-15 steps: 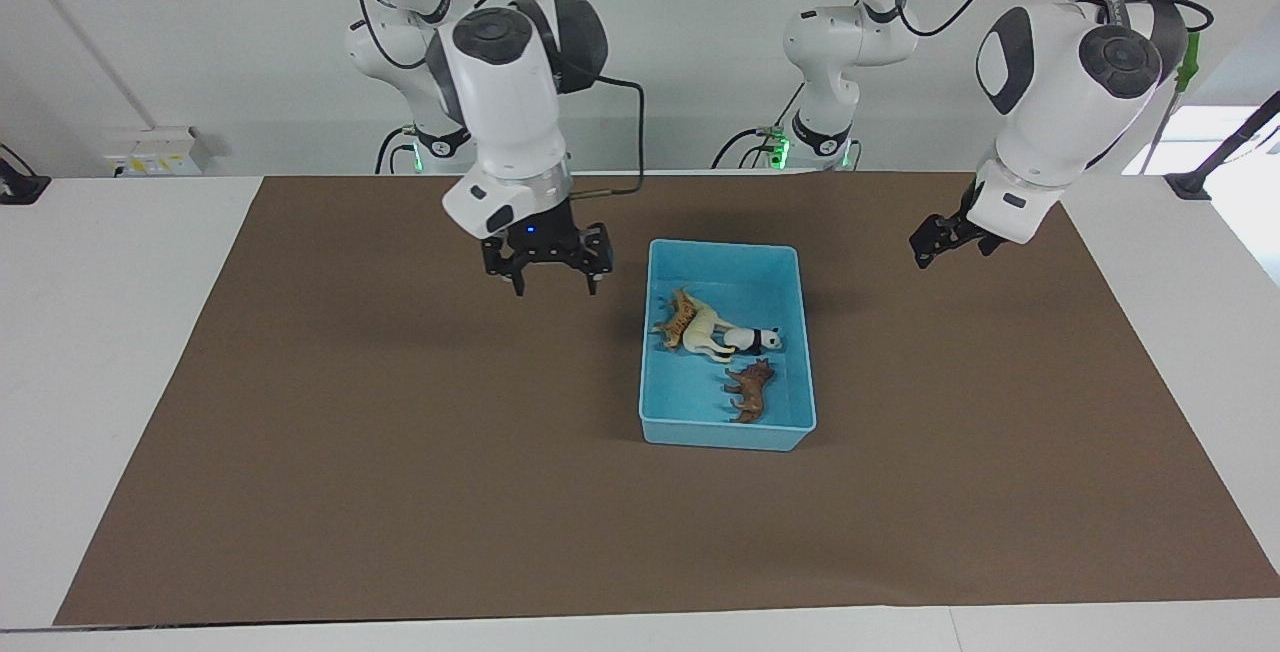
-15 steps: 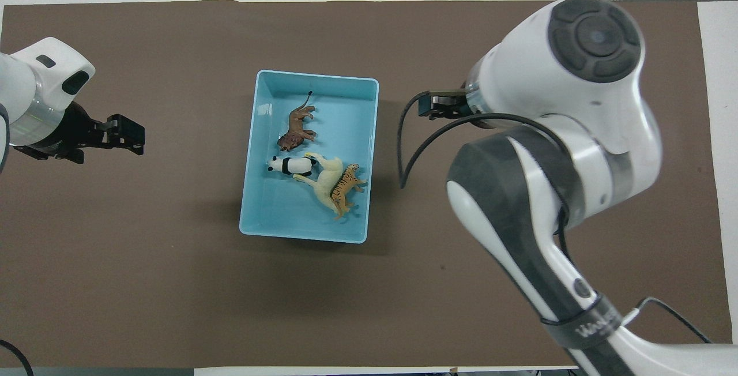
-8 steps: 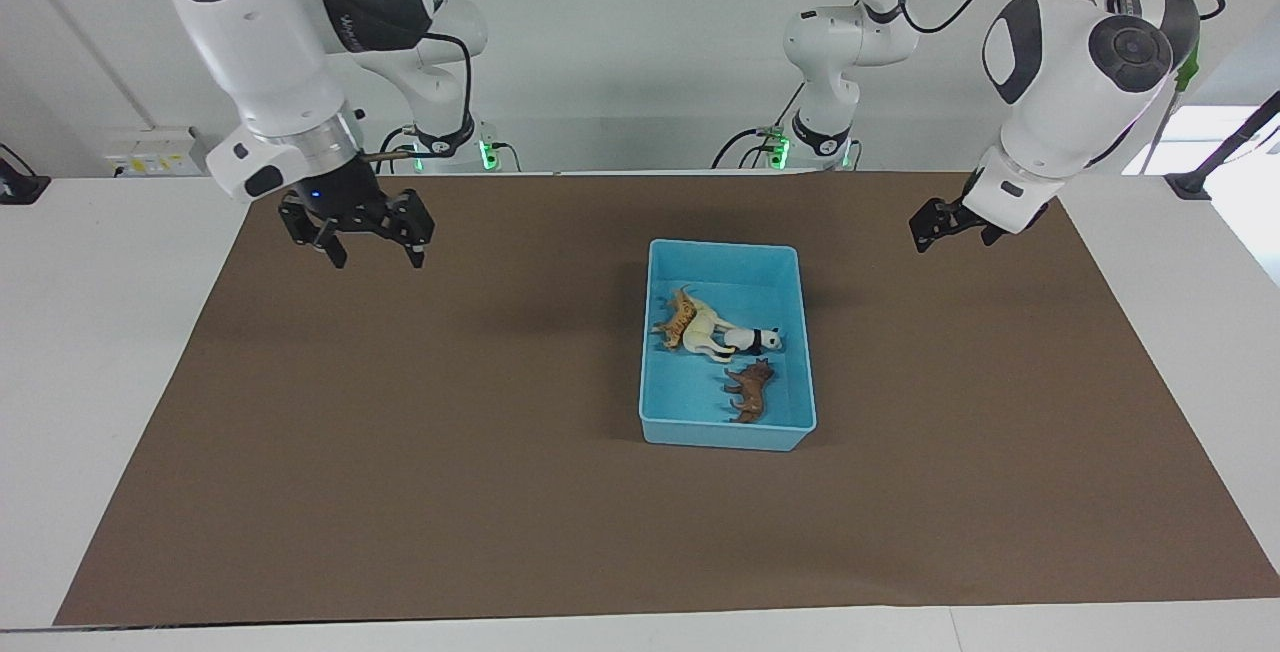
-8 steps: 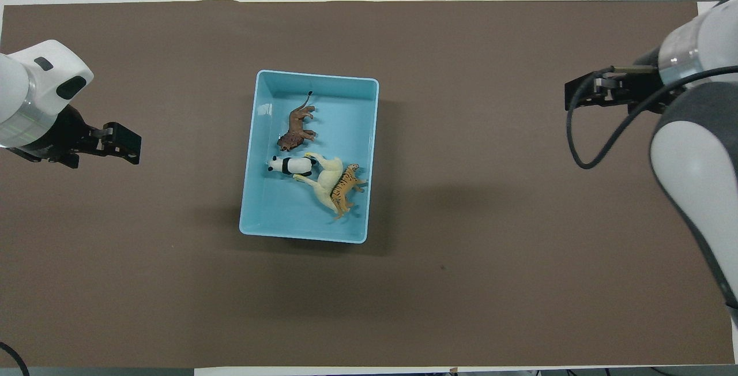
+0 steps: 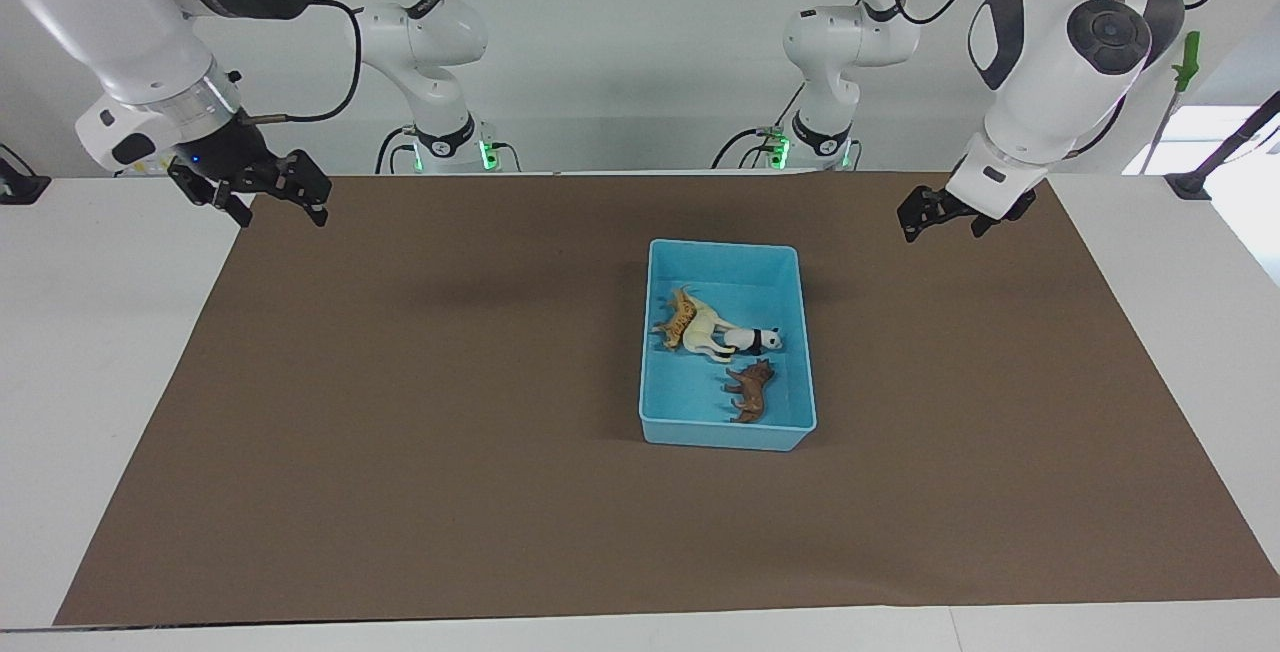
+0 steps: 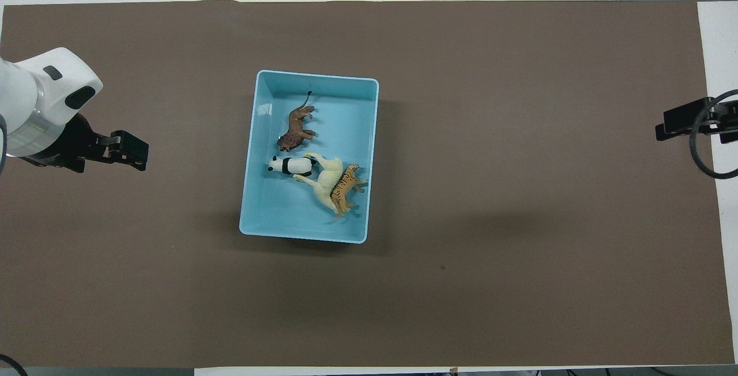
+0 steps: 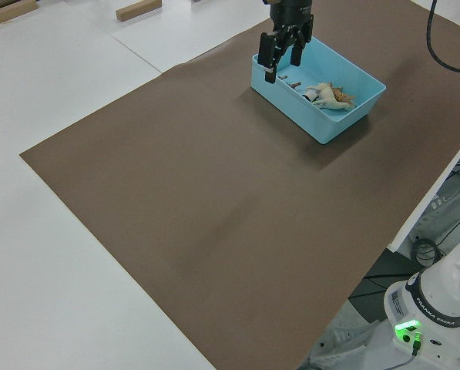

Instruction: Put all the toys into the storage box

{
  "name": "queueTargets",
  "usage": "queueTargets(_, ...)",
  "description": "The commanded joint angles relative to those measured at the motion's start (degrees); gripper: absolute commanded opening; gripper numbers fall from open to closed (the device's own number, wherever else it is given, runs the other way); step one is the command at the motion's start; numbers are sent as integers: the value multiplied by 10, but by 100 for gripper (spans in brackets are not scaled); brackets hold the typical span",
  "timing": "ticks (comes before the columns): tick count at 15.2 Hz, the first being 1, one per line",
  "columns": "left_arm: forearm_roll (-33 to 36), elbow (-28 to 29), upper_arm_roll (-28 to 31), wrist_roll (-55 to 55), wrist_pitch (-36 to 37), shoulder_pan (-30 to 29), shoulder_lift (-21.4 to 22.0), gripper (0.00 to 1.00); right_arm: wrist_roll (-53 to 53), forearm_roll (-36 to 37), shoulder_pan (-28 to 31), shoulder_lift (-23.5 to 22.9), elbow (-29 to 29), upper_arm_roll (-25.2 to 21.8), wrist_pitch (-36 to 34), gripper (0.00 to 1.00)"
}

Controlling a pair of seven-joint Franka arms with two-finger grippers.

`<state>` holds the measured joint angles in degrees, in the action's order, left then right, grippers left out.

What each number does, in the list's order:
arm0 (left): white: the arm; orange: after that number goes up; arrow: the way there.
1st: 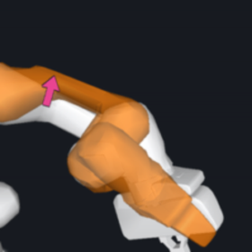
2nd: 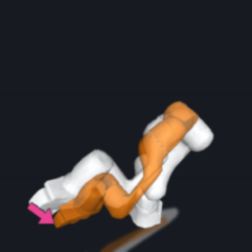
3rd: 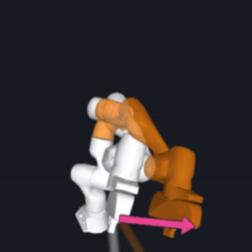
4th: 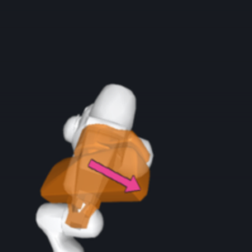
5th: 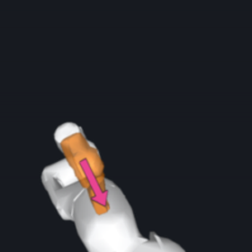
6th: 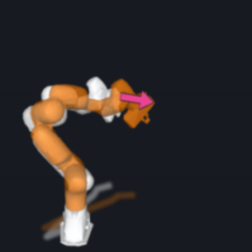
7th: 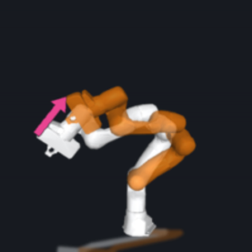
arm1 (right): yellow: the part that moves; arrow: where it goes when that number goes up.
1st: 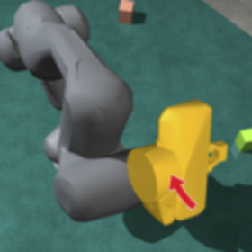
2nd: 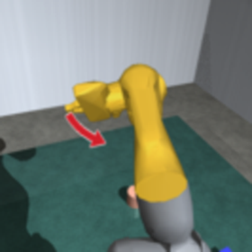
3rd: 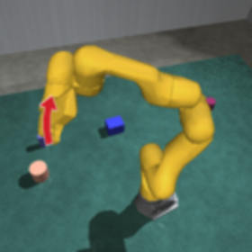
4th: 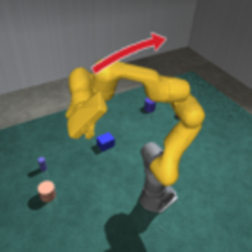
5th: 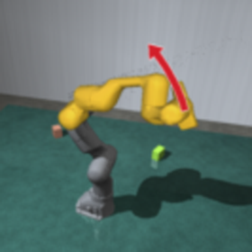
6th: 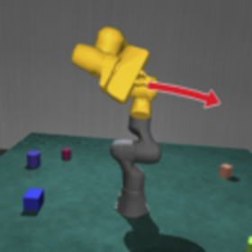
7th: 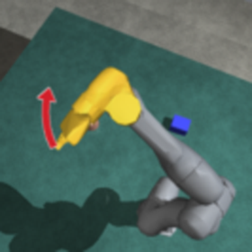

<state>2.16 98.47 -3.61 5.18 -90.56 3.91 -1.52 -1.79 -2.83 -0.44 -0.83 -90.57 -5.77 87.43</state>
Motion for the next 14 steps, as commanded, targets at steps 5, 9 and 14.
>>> queueTargets(5,-12,-6,21,-10,-7,6,-18,100,-5,12,20,57,-57,8,28,100)
queueTargets(9,-13,-13,21,-10,0,6,-21,100,-3,26,20,57,-58,9,21,100)
queueTargets(14,-32,-13,25,-12,-6,4,-17,100,-7,35,29,58,-60,9,27,100)
